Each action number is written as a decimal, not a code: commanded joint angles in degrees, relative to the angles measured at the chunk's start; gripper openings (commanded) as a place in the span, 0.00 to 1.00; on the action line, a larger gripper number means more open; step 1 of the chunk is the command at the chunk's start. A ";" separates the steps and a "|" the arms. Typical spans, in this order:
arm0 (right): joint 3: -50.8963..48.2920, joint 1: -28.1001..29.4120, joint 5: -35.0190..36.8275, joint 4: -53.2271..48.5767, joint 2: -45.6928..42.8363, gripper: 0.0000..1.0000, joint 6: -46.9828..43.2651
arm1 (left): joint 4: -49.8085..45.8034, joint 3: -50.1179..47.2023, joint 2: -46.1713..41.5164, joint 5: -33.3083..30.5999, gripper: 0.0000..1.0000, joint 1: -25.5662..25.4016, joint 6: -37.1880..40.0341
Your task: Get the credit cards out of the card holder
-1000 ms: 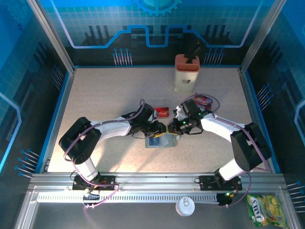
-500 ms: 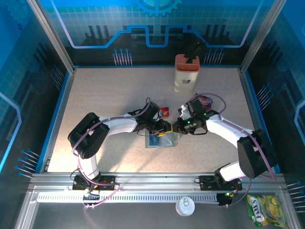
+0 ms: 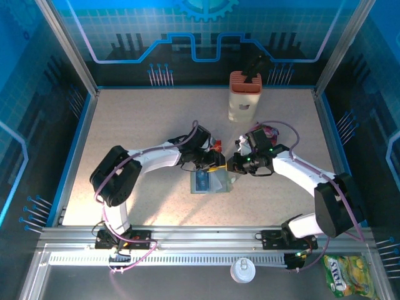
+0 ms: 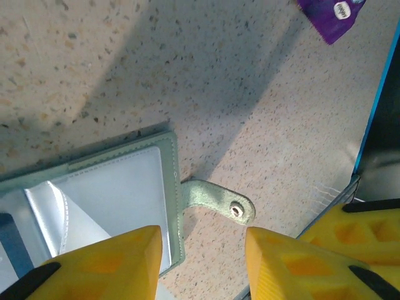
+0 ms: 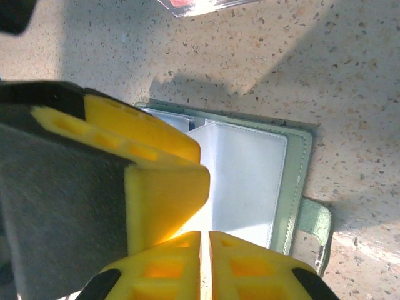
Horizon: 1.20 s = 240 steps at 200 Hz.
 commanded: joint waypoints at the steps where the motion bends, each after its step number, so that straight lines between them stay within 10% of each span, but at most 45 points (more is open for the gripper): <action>1: -0.12 1.44 -2.18 -1.35 0.04 0.12 0.83 | 1.90 1.73 -2.71 0.10 0.40 1.69 1.88; 150: 2.39 8.06 -3.30 3.88 8.09 0.13 4.19 | 0.40 -8.70 -11.64 -1.31 0.38 6.38 4.11; 240: 5.75 10.25 -4.67 7.78 15.39 0.19 5.34 | 1.87 -21.04 -15.91 -2.79 0.20 6.38 2.10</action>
